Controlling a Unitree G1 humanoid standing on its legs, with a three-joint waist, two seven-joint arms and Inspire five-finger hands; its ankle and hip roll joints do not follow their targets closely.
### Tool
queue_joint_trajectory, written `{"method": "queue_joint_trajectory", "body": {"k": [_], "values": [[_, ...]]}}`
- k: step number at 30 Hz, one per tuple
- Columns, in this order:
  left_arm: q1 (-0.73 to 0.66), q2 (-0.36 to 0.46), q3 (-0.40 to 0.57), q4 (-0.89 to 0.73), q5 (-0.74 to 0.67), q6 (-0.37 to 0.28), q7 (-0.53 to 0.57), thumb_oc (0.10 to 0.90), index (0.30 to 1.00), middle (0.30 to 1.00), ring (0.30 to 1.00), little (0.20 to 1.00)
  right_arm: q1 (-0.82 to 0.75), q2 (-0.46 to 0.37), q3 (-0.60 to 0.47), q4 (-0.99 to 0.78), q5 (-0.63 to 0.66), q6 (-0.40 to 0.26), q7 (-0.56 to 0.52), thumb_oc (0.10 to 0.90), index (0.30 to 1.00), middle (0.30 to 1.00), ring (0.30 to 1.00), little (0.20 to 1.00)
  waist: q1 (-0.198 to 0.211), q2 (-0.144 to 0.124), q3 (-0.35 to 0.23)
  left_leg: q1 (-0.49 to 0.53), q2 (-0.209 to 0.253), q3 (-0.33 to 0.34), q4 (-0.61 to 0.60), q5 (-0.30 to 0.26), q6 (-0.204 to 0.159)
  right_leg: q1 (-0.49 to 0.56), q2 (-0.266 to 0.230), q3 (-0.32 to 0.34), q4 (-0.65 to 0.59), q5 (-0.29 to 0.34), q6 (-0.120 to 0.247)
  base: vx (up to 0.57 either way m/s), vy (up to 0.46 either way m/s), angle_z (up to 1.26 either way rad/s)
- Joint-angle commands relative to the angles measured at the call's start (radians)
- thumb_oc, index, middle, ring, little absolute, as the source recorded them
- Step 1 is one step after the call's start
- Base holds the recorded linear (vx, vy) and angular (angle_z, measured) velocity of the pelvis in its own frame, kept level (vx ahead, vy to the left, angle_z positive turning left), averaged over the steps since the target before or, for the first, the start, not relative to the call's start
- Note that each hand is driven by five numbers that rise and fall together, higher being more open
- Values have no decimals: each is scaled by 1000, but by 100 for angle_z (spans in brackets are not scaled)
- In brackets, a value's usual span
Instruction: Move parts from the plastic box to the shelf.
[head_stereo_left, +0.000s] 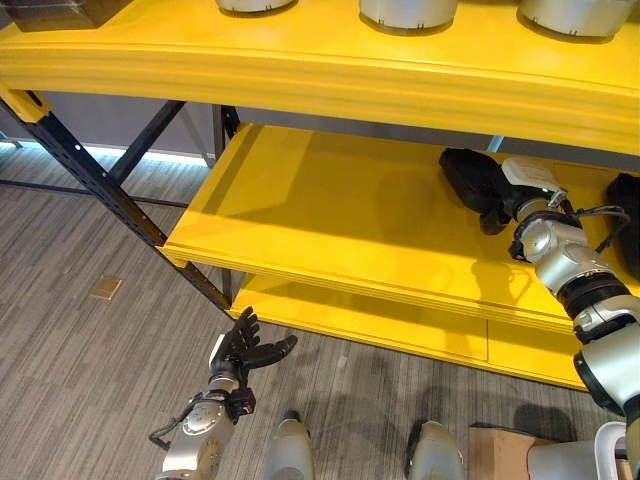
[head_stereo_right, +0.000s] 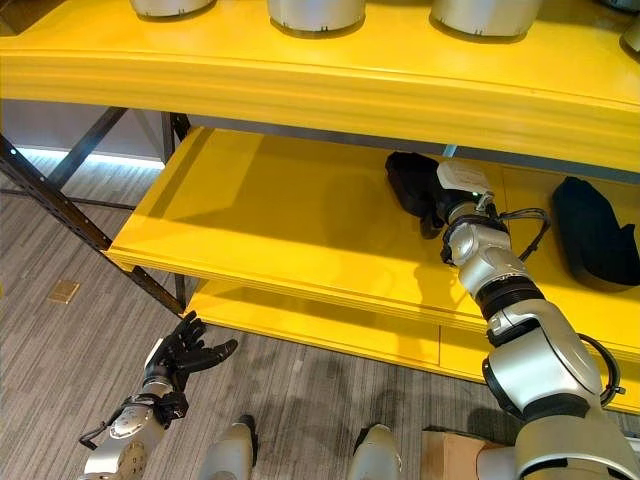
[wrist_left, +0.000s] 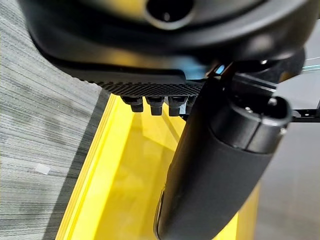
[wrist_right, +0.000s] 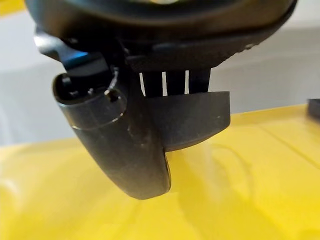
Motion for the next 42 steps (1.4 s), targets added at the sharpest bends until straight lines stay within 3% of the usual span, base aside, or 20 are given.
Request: {"method": "queue_joint_trajectory", "body": {"k": [1,20,42], "values": [[-17,96,17,-99,0,-87,1,900,1000,1000,1000,1000,-140,-34,-10,-20,-62,0,-80,400,300,300,300,300,7,-17,-43,53,65,-9,21,-77,11,91,-23,59,-25,-19,16,0,0,0],[-30,97,5,-88,17,-91,-1,900,1000,1000,1000,1000,-60,-65,-49,127,-79,14,-103,400,300,300,300,300,-7,1,-19,35,54,-11,55,-92,17,75,-32,68,-6,-19,14,0,0,1],[-27,98,3,-90,30,-84,-18,900,1000,1000,1000,1000,65,-163,-160,233,-27,28,-129,400,300,300,300,300,-41,15,-14,17,65,4,94,-112,14,39,-22,103,13,-22,13,-5,-1,-2]]}}
